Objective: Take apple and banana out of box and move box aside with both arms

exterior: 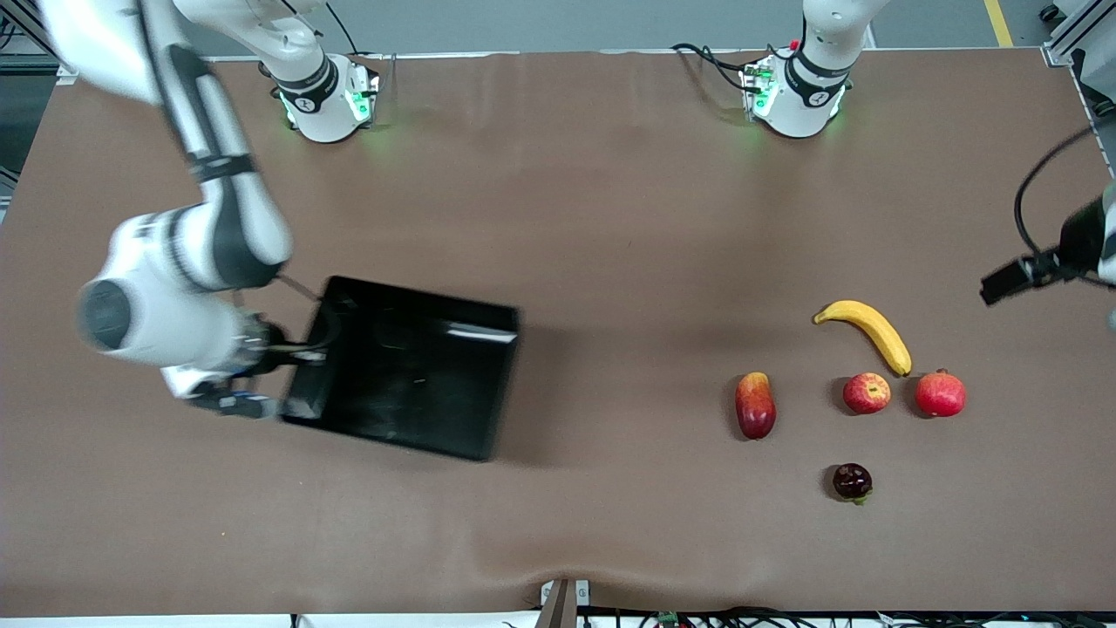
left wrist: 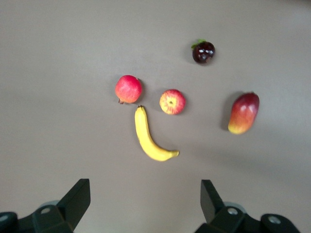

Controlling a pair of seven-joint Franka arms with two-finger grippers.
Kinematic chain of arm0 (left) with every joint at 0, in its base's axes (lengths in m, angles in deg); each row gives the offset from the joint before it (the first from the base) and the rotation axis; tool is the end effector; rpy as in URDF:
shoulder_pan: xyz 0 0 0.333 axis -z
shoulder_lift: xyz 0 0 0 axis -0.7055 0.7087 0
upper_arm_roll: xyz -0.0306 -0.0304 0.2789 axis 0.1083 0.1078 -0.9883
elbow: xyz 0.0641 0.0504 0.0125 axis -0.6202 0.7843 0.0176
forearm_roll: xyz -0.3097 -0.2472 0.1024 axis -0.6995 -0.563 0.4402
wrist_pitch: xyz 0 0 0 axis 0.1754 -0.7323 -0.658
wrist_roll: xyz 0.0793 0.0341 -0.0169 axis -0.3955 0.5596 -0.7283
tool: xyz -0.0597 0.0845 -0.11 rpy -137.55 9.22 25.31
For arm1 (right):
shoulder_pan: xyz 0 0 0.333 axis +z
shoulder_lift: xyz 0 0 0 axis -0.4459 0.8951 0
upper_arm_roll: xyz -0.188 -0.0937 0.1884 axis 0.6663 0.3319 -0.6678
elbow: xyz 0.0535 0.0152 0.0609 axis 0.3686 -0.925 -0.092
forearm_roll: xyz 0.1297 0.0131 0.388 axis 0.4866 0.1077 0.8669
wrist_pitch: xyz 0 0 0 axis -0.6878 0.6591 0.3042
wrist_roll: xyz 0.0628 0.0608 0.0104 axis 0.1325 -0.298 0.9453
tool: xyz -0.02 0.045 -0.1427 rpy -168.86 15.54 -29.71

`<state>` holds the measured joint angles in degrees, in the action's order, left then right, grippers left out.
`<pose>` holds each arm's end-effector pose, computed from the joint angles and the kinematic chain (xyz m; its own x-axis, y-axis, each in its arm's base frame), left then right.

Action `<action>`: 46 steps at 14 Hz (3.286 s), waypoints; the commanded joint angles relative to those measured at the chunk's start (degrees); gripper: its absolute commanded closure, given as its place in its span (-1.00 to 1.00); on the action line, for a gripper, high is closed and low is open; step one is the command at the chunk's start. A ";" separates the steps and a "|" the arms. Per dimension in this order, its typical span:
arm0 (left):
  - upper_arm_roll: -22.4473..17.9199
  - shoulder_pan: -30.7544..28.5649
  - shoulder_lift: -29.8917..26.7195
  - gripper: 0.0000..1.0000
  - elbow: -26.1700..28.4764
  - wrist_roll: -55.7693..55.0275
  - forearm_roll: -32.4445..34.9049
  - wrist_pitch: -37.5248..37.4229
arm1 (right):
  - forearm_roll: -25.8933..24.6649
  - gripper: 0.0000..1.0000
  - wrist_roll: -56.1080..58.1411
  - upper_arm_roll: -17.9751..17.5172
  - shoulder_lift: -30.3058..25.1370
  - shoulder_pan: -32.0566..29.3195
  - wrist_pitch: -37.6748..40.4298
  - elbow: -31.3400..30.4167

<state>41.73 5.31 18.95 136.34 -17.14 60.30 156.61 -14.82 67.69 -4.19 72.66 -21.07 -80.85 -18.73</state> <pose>0.6033 -0.0208 0.5463 0.9779 0.2064 0.0342 0.2089 -0.9715 -0.1120 0.6443 0.0519 0.2621 0.9681 -0.1838 -0.1705 -0.2079 -0.9686 -0.1365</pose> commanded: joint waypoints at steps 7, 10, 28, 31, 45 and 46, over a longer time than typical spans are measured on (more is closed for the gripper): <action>-27.98 24.92 -12.26 -1.00 4.32 12.45 -9.11 -5.81 | -7.48 1.00 24.99 -1.41 2.42 -19.90 1.51 -0.59; -34.51 33.47 -13.58 -1.00 5.64 11.49 -11.13 -8.54 | -9.87 1.00 25.09 -1.41 2.95 -21.40 0.55 -0.77; -46.31 42.55 -17.27 -1.00 8.55 12.37 -15.09 -9.51 | -9.09 -1.00 25.97 -2.02 4.73 -22.20 -2.20 3.96; -46.31 42.64 -16.92 -1.00 8.37 12.37 -15.26 -9.51 | -9.17 -1.00 22.21 -1.85 -1.94 -15.62 2.20 4.86; -46.22 42.37 -16.39 -1.00 7.93 12.37 -16.14 -9.16 | -9.35 -1.00 -0.12 -1.67 -26.30 -7.17 26.02 3.63; -46.22 42.37 -16.39 -1.00 8.10 12.37 -16.14 -9.16 | -9.44 -1.00 -0.48 -1.85 -26.75 -6.73 26.21 3.54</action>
<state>-4.37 48.00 3.10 143.86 -5.46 45.36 147.26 -24.14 70.04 -5.91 48.54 -28.92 -55.01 -12.73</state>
